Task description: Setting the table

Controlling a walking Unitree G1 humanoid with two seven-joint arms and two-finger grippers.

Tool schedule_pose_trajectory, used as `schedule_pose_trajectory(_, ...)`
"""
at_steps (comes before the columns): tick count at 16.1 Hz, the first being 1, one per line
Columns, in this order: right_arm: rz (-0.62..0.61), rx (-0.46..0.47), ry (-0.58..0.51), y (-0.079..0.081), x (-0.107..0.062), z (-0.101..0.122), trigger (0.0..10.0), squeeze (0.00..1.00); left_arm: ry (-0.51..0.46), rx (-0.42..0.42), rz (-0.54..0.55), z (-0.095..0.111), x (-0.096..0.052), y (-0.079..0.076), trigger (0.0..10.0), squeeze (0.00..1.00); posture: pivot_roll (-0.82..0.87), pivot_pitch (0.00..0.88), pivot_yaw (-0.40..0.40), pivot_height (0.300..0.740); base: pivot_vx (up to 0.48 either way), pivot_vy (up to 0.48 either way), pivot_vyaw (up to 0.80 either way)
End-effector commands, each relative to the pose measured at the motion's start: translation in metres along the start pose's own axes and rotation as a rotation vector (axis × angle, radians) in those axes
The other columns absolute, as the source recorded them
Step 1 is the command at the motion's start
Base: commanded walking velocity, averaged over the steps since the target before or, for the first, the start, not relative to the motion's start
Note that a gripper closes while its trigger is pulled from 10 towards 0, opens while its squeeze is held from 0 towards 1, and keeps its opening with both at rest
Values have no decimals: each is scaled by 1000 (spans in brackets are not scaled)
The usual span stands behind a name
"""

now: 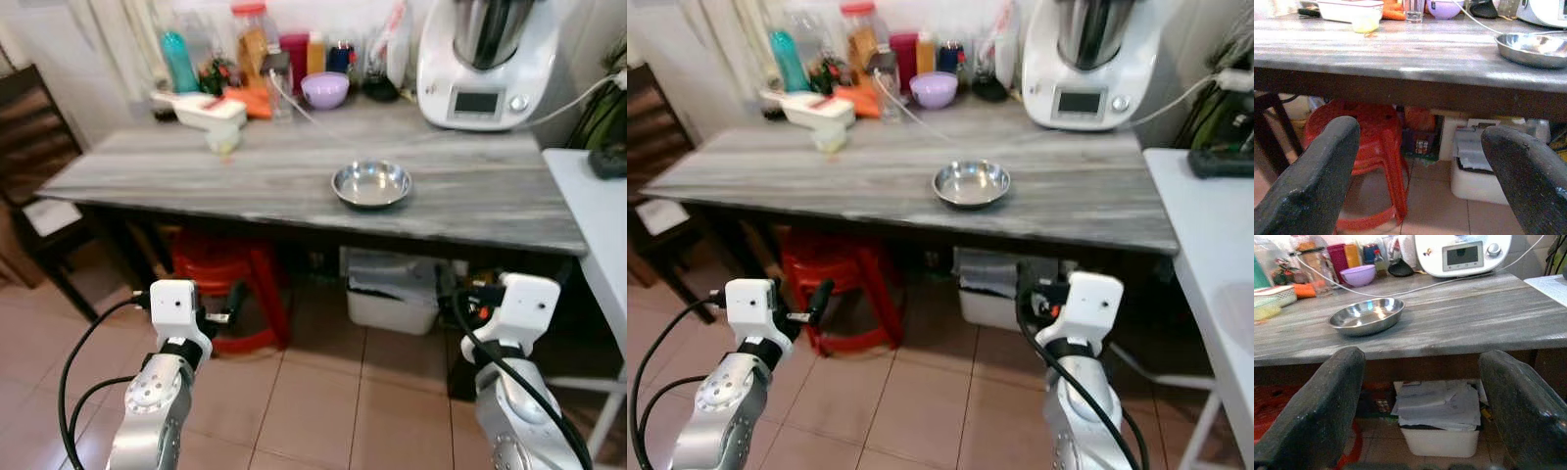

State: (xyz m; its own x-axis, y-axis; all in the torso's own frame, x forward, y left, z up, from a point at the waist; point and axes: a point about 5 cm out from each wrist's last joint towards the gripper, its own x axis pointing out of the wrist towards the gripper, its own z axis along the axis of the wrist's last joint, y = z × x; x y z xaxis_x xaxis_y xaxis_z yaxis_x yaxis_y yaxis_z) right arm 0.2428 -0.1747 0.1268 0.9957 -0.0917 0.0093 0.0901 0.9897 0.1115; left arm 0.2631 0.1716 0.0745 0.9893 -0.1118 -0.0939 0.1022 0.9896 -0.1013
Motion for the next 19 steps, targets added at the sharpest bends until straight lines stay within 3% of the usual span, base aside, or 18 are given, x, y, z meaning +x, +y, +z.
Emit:
schedule_pose_trajectory(1, 6, 9, -4, 1, 2, 2, 10000, 0, 1, 15, 1, 1, 0, 0, 10000, 0, -66, 0, 107, 740, -330, 0, 0)
schedule_pose_trajectory(6, -1, 13, 4, 2, 2, -1, 10000, 0, -3, 32, -11, 3, 0, 1, 10000, 0, -61, 0, 113, 740, -305, 0, 0)
schedule_pose_trajectory(9, -1, 12, 5, 2, 3, -1, 10000, 0, -20, -33, -110, 6, -2, -5, 10000, 0, -63, 0, 111, 740, 0, 0, 0)
schedule_pose_trajectory(19, -3, 18, 3, 3, 6, -1, 10000, 0, -46, -23, -135, 12, -1, -8, 10000, 0, -53, 0, 109, 740, 0, -73, 0)
